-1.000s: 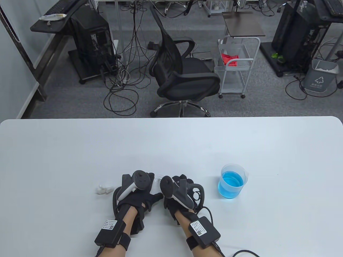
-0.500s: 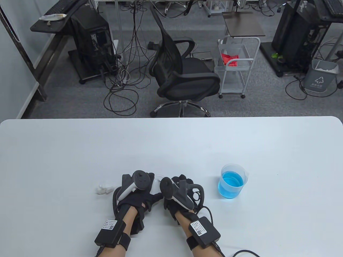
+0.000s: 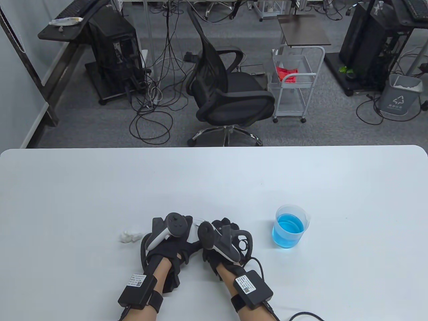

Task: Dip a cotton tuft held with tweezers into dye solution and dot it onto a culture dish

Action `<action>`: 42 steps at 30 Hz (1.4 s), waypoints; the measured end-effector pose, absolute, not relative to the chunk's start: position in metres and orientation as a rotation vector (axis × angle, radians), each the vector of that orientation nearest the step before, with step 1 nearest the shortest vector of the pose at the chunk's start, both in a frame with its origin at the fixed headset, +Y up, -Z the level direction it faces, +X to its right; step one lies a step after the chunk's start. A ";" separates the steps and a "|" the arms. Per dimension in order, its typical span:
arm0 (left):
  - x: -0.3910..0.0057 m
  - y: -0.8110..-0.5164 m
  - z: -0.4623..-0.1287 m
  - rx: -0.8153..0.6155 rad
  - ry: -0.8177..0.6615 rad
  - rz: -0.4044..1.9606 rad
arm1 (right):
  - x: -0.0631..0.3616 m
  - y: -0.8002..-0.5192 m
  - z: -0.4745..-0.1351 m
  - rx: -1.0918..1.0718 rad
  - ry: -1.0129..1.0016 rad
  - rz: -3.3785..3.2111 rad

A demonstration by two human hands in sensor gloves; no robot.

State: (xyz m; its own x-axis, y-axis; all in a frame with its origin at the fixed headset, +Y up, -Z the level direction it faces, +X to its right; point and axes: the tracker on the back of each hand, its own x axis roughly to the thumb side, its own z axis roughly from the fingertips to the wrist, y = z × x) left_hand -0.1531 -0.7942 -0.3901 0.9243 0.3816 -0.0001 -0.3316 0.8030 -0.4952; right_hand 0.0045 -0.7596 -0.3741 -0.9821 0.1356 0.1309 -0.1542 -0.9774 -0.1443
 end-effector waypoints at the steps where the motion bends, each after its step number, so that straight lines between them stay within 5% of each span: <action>1: -0.153 -0.794 -0.390 -0.511 -0.101 0.383 | 0.005 -0.759 -0.374 0.182 -0.237 2.972; 42: -0.153 -0.794 -0.390 -0.512 -0.101 0.383 | 0.009 -0.758 -0.374 0.135 -0.247 2.987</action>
State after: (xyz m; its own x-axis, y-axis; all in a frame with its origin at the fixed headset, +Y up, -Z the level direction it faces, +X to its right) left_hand -0.1528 -0.7942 -0.3904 0.9242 0.3820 -0.0006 -0.3320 0.8026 -0.4957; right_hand 0.0091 -0.7583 -0.3744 -0.9859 0.1333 0.1009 -0.1481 -0.9765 -0.1567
